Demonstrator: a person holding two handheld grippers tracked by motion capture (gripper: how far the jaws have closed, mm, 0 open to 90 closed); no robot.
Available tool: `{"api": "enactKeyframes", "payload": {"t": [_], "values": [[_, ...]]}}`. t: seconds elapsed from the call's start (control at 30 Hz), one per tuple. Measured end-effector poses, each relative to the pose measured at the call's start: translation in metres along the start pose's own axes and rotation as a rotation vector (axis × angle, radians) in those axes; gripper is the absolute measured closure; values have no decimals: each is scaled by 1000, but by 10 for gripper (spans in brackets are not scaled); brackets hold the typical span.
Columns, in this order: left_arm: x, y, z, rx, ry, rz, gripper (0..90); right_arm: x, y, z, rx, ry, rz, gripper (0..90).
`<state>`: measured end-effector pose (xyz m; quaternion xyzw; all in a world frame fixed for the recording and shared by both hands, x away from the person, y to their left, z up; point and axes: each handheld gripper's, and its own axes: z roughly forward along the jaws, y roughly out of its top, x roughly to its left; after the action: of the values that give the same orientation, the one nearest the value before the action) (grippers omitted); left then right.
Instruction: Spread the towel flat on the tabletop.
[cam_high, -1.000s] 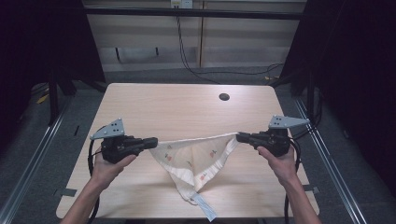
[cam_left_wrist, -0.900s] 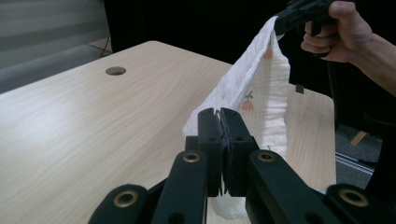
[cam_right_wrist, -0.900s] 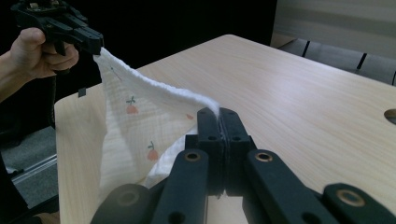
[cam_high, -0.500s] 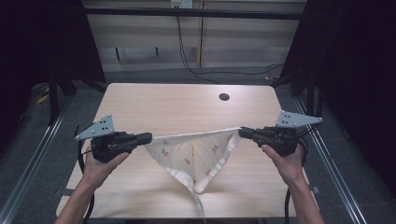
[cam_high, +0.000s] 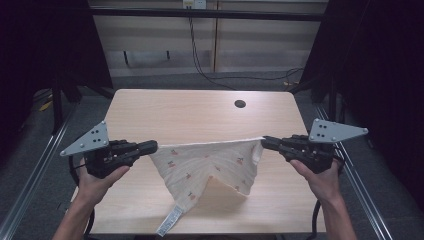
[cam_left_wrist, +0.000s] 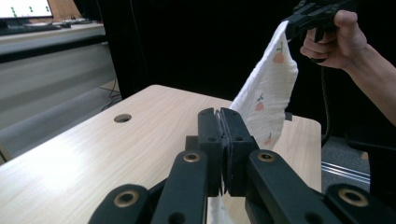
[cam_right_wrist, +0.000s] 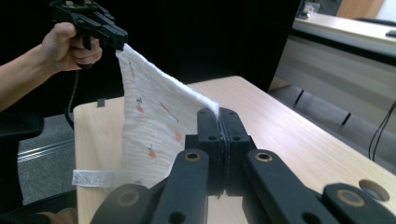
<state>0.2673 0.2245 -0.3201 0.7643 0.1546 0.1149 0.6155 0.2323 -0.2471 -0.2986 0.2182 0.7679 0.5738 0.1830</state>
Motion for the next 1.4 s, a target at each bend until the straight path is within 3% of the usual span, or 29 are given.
{"api": "enactKeyframes", "payload": {"t": [0.07, 0.27, 0.43, 0.47, 0.53, 0.57, 0.6, 0.7, 0.9, 0.97, 1.17, 1.4], "values": [[-2, 3, -2, -4, -1, 3, 881, 3, 2, -2, -9, 7, -7, 890], [-18, 19, -18, -34, -7, 36, 882, 28, 21, -18, -28, 7, -59, 890], [-12, 11, -10, -2, 14, 24, 882, 31, 21, -19, -23, 6, -62, 890], [-5, 3, -3, 23, 28, 15, 882, 24, 13, -11, 17, -12, -48, 890], [-1, -2, 1, 29, 33, 21, 881, 20, 10, -7, 32, -6, -33, 890], [4, -8, 5, 33, 30, -2, 881, 12, 0, 3, 83, -15, -8, 890], [9, -14, 9, 48, 36, -24, 881, 12, 0, 3, 83, -15, -8, 890], [24, -36, 27, 115, 54, -68, 881, -5, -20, 21, 146, -5, 43, 890], [33, -48, 48, 192, 65, -67, 881, -21, -38, 33, 190, -28, 85, 890], [36, -50, 52, 198, 65, -81, 881, -25, -43, 36, 212, -52, 91, 890], [45, -52, 56, 207, 74, -96, 880, -39, -56, 47, 214, -58, 125, 889], [60, -63, 66, 220, 83, -148, 879, -56, -69, 63, 234, -55, 164, 889]]}}
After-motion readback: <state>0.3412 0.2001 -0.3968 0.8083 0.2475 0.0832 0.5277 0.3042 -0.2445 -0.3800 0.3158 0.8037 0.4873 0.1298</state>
